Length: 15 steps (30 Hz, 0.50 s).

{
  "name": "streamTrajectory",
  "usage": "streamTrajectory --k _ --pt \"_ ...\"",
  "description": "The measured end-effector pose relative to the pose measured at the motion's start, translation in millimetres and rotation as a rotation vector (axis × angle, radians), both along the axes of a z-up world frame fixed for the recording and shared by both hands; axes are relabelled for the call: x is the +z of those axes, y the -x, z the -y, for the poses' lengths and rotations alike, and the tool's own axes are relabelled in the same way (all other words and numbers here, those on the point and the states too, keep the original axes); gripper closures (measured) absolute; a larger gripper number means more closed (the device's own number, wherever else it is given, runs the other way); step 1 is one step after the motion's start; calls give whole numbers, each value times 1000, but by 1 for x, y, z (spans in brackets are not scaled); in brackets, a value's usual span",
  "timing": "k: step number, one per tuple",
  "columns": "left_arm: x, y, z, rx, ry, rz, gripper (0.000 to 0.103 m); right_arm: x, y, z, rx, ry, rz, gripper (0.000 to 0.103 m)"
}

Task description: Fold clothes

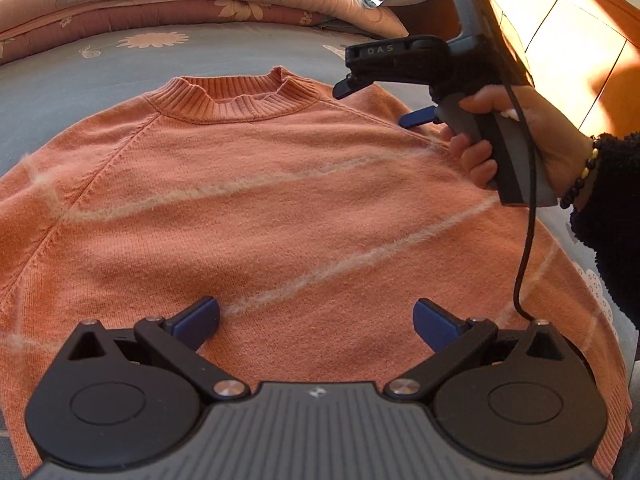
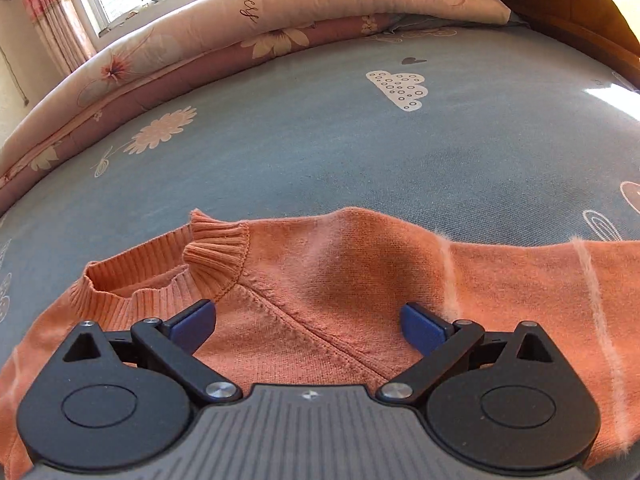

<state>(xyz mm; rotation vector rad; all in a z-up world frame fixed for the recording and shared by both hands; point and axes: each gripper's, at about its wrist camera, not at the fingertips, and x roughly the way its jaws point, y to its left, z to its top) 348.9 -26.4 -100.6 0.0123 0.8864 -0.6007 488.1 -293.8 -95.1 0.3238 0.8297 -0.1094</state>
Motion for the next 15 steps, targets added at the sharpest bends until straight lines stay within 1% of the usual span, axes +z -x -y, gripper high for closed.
streamTrajectory --k 3,6,7,9,12,13,15 --pt "0 0 -1 -5 1 2 1 -6 -12 -3 -1 84 29 0" --pt "0 0 -2 -8 6 2 1 -6 -29 7 19 87 31 0" --pt "0 0 -2 -9 7 3 1 -5 -34 10 31 81 29 0" --pt "0 0 -3 -10 12 2 1 4 -33 21 42 15 33 0" --pt "0 -1 -5 -8 23 -5 1 24 -17 40 50 -86 65 0" --pt "0 -1 -6 -7 26 -7 1 29 -10 45 50 -92 72 0" --pt "0 -1 -6 -6 27 -8 1 43 8 59 38 -51 91 0"
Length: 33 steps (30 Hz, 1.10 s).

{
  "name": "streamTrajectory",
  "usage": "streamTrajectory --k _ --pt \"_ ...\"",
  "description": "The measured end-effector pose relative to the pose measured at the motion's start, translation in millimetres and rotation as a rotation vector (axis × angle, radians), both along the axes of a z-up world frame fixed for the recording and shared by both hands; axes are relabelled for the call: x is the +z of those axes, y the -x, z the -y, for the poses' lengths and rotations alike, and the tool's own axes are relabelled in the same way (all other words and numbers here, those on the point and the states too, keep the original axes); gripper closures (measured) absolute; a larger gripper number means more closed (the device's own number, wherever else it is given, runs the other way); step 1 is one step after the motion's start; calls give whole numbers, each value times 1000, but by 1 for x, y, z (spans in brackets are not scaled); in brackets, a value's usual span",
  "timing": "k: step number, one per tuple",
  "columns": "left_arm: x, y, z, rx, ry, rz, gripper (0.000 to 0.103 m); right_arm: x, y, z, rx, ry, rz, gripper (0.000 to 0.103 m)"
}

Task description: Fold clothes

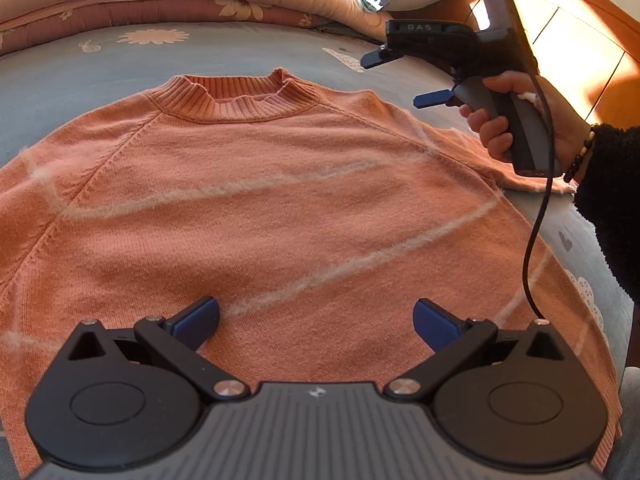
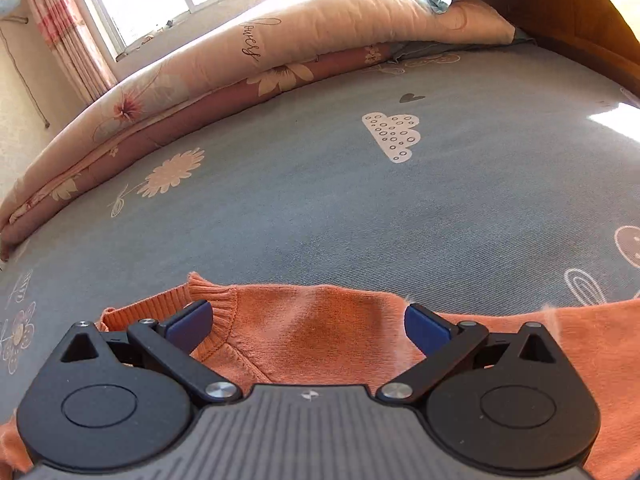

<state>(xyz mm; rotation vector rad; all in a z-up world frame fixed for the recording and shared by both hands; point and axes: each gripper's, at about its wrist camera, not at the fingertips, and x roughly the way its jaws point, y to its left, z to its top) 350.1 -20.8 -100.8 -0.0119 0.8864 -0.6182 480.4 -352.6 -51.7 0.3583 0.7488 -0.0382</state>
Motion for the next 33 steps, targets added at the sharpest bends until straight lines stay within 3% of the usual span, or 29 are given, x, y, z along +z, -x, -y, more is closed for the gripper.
streamTrajectory --k 6,12,18,22,27,30,32,33 --pt "0 1 1 -4 -5 7 1 -6 39 75 -116 102 -48 1" --pt "-2 0 1 -12 -6 20 1 -26 57 132 -174 178 -48 21" --pt "-2 -1 1 -23 -7 27 1 -37 46 130 22 285 -28 22" --pt "-2 -2 0 -31 -1 29 1 -40 42 120 172 295 -16 22" --pt "-4 -1 0 -40 -2 44 1 -50 37 115 256 336 -31 25" --pt "-5 0 2 -46 -13 62 1 -49 43 110 283 329 -12 51" --pt "-5 1 4 -50 -23 71 1 -47 44 106 274 361 -13 82" --pt "-5 1 4 -51 -26 73 1 -47 44 105 258 376 -18 88"
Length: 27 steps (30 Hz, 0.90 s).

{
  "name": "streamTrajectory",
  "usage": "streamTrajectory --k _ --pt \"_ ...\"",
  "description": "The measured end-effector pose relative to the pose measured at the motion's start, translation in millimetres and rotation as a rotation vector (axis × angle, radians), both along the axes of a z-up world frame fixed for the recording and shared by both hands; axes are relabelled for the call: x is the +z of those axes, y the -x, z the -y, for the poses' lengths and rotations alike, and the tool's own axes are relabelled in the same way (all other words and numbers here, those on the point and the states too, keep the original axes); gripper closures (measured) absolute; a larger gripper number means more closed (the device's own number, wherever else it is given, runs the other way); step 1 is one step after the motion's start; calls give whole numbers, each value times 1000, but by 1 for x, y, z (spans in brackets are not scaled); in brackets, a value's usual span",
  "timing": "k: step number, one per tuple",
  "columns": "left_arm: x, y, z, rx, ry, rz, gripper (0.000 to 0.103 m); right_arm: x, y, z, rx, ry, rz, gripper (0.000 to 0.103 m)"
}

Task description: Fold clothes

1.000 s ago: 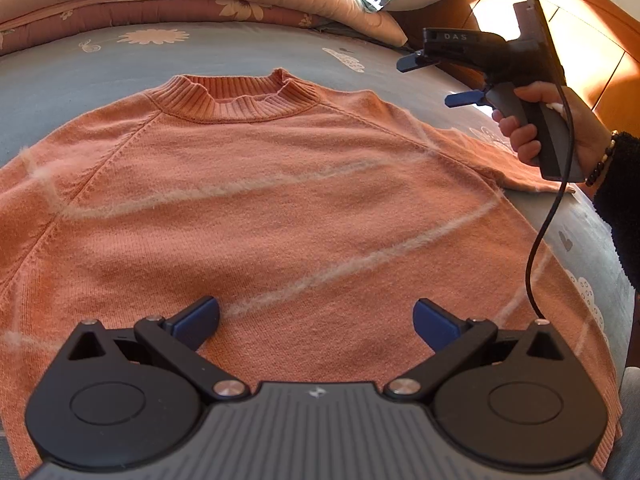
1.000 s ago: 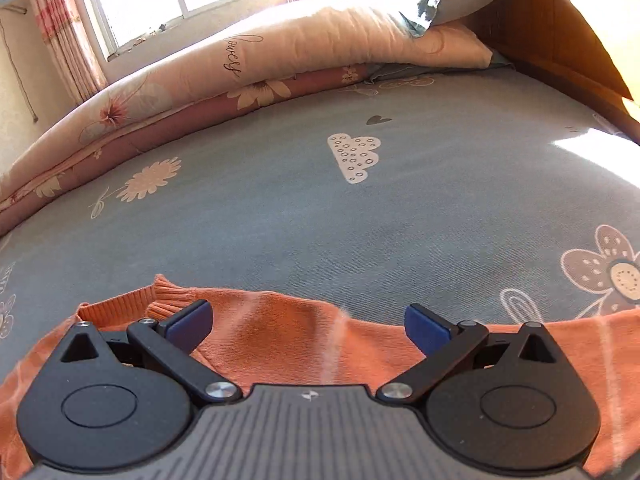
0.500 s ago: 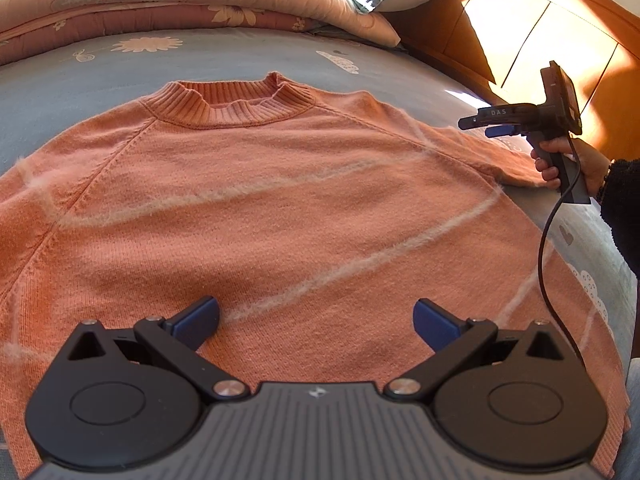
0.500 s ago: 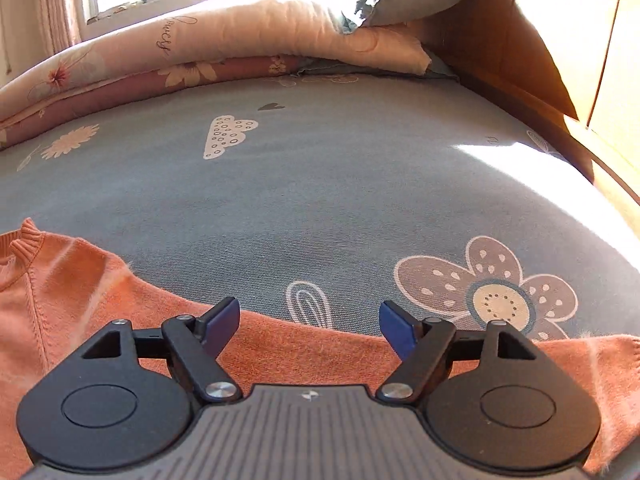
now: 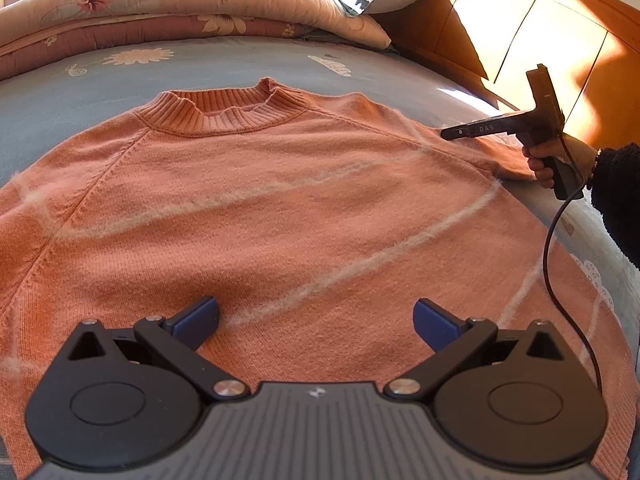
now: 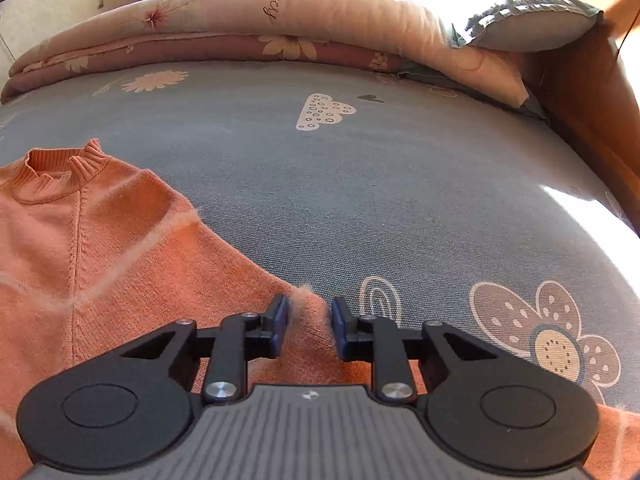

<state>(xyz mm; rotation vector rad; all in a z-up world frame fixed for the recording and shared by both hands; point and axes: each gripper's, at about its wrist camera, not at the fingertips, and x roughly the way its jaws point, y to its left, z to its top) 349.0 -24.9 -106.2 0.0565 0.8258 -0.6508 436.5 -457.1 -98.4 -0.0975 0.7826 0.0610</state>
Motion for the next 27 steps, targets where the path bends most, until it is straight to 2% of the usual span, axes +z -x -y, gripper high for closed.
streamTrajectory --k 3,6,8,10,11,14,16,20,22,25,26,27 --pt "0 0 0 2 -1 -1 1 2 -1 -4 -49 42 1 91" --pt "0 0 0 3 -2 -2 1 4 -4 -6 -127 28 -10 89" --pt "0 0 0 4 -3 -3 1 11 -5 -13 -165 31 -9 78" --pt "0 0 1 6 -4 -3 1 23 -3 -29 -154 -6 13 73" --pt "0 0 1 6 -5 -4 1 30 -3 -39 -139 -52 15 61" --pt "1 0 1 8 -6 -5 1 43 -9 -78 -77 -164 -4 42" --pt "1 0 1 8 -6 -5 1 40 -21 -110 -81 -195 -71 39" --pt "1 0 0 8 -4 -8 1 13 -49 -158 -172 -72 -146 34" --pt "1 -2 -1 9 7 -15 1 6 -58 -161 -232 -73 -112 22" --pt "2 -3 -4 11 26 -26 1 -2 -78 -154 -299 -74 -51 18" --pt "2 -3 -4 11 29 -27 1 -3 -83 -148 -302 -109 -35 12" --pt "2 -3 -5 10 31 -28 1 -5 -88 -142 -304 -140 -21 10"
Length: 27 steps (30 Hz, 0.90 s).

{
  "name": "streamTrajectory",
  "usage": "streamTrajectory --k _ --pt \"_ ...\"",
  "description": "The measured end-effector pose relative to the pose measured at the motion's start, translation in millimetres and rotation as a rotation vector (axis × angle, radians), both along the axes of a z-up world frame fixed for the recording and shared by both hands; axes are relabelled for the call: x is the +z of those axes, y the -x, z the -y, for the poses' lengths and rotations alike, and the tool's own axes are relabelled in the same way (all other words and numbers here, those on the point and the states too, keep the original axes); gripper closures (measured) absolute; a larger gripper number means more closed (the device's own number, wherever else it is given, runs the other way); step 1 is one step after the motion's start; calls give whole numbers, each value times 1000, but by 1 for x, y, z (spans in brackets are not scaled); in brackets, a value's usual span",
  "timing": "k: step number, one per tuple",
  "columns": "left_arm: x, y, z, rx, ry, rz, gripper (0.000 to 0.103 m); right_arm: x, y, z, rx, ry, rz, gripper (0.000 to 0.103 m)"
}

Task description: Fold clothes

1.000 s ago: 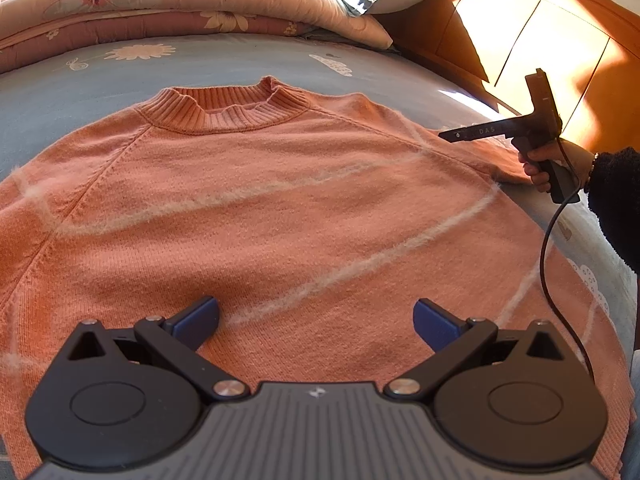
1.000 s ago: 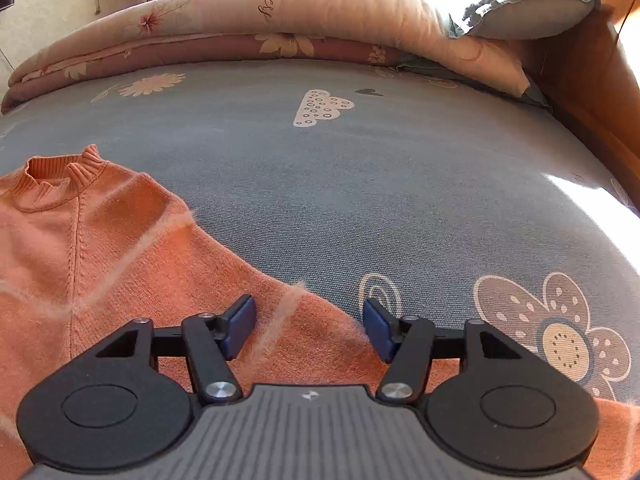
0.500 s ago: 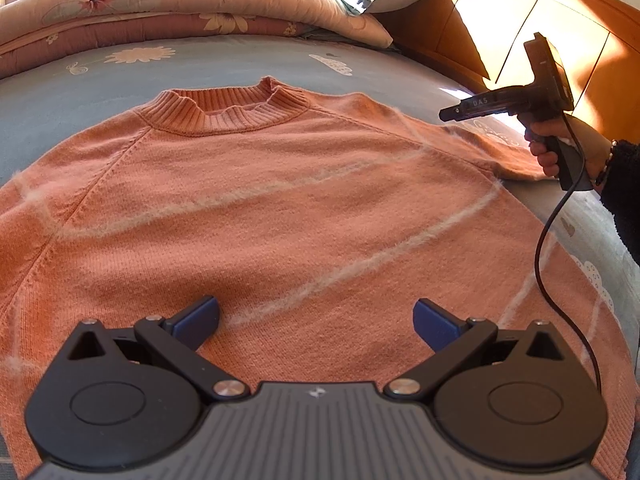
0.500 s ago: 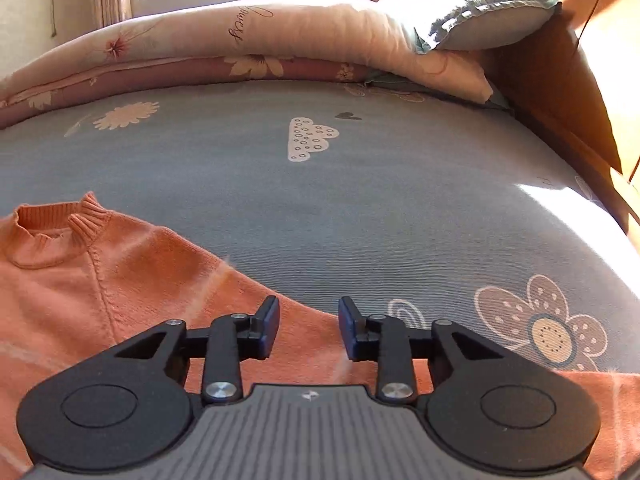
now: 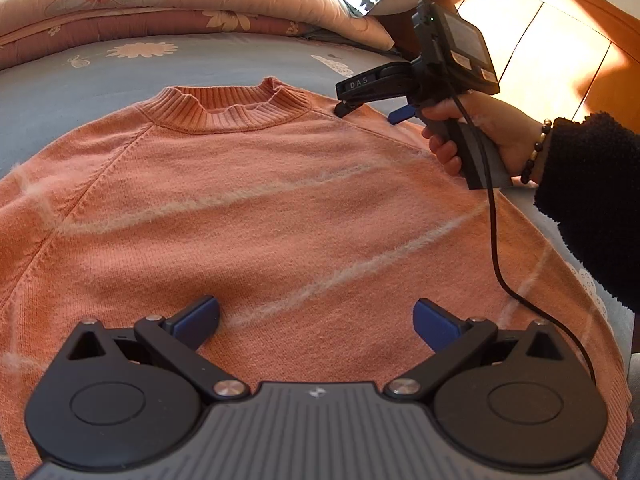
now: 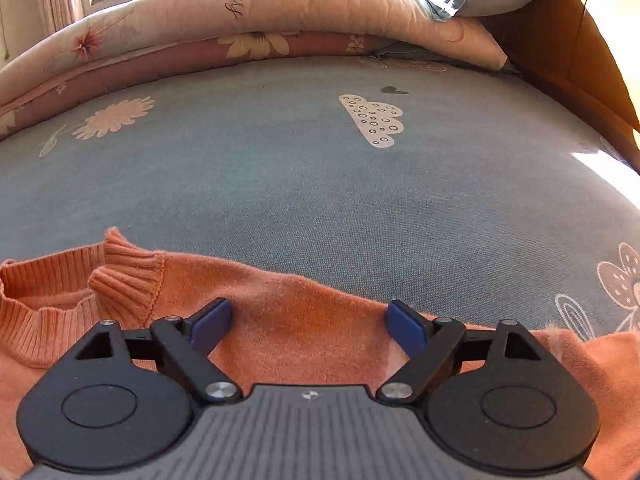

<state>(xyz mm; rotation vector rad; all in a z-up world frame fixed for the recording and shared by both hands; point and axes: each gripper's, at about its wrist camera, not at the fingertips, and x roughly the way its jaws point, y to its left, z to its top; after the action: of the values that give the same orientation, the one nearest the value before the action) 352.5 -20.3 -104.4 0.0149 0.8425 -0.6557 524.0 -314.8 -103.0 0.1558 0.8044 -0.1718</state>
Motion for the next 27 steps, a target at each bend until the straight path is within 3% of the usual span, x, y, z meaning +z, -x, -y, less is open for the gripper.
streamTrajectory --k 3,6,11,15,18,25,27 --pt "0 0 0 4 3 -2 1 11 0 8 9 -71 11 11" --pt "0 2 1 6 -3 1 1 28 16 1 99 -189 18 10" --pt "0 1 2 12 -11 2 1 34 21 -32 263 -197 -18 8" --pt "0 0 0 8 -3 -2 1 12 -1 -37 215 -140 -41 6" --pt "0 -1 -4 7 16 -10 1 6 -13 -33 211 -116 18 0" --pt "1 1 -4 11 20 -13 1 28 6 -37 193 -131 37 0" --pt "1 2 -2 12 9 -9 1 33 19 -45 215 -104 0 0"
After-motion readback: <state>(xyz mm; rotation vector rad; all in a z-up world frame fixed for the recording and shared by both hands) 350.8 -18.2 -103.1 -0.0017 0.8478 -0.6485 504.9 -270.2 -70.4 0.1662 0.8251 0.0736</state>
